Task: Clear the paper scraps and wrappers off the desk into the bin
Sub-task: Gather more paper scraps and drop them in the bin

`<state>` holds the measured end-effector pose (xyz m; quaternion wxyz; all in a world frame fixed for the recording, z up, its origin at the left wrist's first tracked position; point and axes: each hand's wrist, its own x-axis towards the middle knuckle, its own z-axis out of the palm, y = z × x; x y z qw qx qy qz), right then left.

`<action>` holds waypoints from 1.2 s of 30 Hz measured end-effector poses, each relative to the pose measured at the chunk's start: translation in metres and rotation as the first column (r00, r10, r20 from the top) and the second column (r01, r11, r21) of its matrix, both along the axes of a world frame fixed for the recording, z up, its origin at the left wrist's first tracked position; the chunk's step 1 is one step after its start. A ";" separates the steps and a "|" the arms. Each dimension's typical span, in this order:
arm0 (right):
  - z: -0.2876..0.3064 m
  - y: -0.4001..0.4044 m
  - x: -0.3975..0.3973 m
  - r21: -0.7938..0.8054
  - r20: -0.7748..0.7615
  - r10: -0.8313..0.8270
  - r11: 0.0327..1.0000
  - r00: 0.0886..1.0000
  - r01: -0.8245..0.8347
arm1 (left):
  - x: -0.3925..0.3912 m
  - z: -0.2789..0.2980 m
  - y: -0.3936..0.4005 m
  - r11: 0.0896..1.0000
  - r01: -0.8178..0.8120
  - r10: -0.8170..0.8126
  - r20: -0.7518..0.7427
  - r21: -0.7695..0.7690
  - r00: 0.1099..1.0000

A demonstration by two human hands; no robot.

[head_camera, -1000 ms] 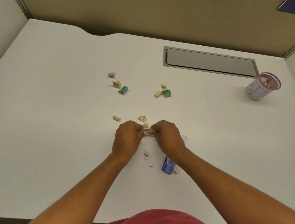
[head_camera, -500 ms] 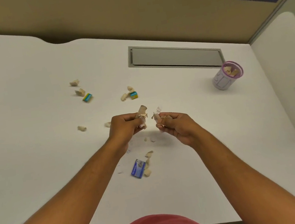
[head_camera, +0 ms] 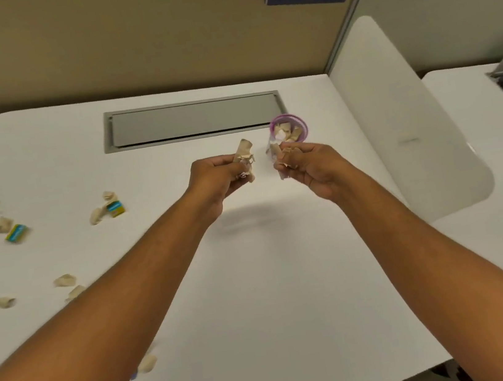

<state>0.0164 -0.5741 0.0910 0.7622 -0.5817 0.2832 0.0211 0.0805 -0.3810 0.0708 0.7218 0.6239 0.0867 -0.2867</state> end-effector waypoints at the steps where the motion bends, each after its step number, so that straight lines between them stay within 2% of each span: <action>1: 0.003 -0.012 0.006 -0.028 0.005 -0.030 0.999 1.000 0.030 | 0.005 0.003 -0.016 1.000 0.016 -0.016 0.006 0.009 1.000; 4: 0.008 -0.045 0.028 -0.209 -0.002 -0.093 0.974 0.996 0.090 | 0.024 0.012 -0.060 0.998 0.051 -0.052 0.013 0.042 0.999; 7: 0.010 -0.070 0.051 -0.456 -0.047 -0.095 0.888 0.994 0.063 | 0.046 0.018 -0.102 0.991 0.060 -0.060 -0.006 0.116 0.998; 9: 0.011 -0.081 0.065 -0.540 -0.089 -0.102 0.841 0.991 0.038 | 0.058 0.021 -0.125 0.982 0.061 -0.059 -0.017 0.181 0.998; 13: 0.008 -0.093 0.081 -0.612 -0.178 -0.093 0.790 0.980 -0.037 | 0.072 0.025 -0.154 0.915 0.121 -0.139 0.018 0.385 0.990; 17: 0.003 -0.100 0.087 -0.664 -0.197 -0.053 0.742 0.979 -0.094 | 0.078 0.032 -0.161 0.808 0.194 -0.309 0.120 0.556 0.943; 22: 0.005 -0.108 0.090 -0.692 -0.212 -0.046 0.712 0.976 -0.117 | 0.076 0.049 -0.155 0.765 0.280 -0.429 0.134 0.580 0.893; 26: 0.007 -0.111 0.091 -0.722 -0.217 -0.020 0.676 0.976 -0.147 | 0.070 0.050 -0.149 0.716 0.270 -0.471 0.160 0.644 0.868; 29: 0.009 -0.112 0.093 -0.756 -0.208 0.015 0.632 0.978 -0.170 | 0.069 0.043 -0.140 0.757 0.191 -0.434 0.263 0.624 0.862; 31: 0.009 -0.111 0.095 -0.804 -0.185 0.067 0.563 0.980 -0.191 | 0.070 0.033 -0.129 0.807 0.107 -0.357 0.336 0.581 0.871; 33: 0.009 -0.106 0.098 -0.871 -0.195 0.146 0.429 0.970 -0.240 | 0.069 0.016 -0.114 0.809 0.039 -0.324 0.390 0.586 0.862; 36: 0.003 -0.092 0.105 -0.924 -0.280 0.262 0.188 0.923 -0.334 | 0.059 -0.030 -0.080 0.676 -0.056 -0.440 0.464 0.734 0.769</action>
